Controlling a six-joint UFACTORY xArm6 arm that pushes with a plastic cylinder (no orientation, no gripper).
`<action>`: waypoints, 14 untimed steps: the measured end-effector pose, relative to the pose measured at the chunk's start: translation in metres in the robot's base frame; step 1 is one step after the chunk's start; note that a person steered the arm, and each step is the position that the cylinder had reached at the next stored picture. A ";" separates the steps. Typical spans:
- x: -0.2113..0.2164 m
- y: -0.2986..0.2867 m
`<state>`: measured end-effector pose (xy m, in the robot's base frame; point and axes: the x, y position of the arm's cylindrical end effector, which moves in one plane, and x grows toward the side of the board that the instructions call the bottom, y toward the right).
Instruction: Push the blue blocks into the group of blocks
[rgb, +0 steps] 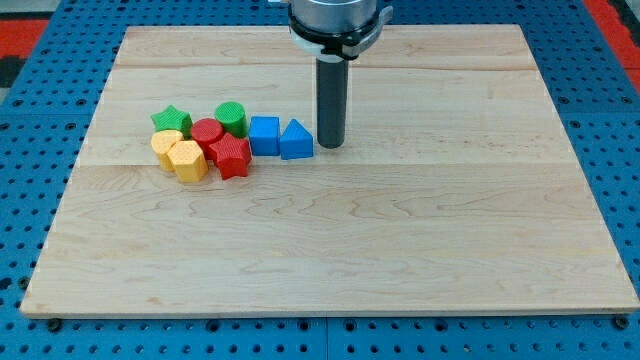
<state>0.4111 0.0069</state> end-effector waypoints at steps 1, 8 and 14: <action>0.000 0.003; -0.021 -0.076; -0.084 -0.082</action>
<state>0.3270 -0.0746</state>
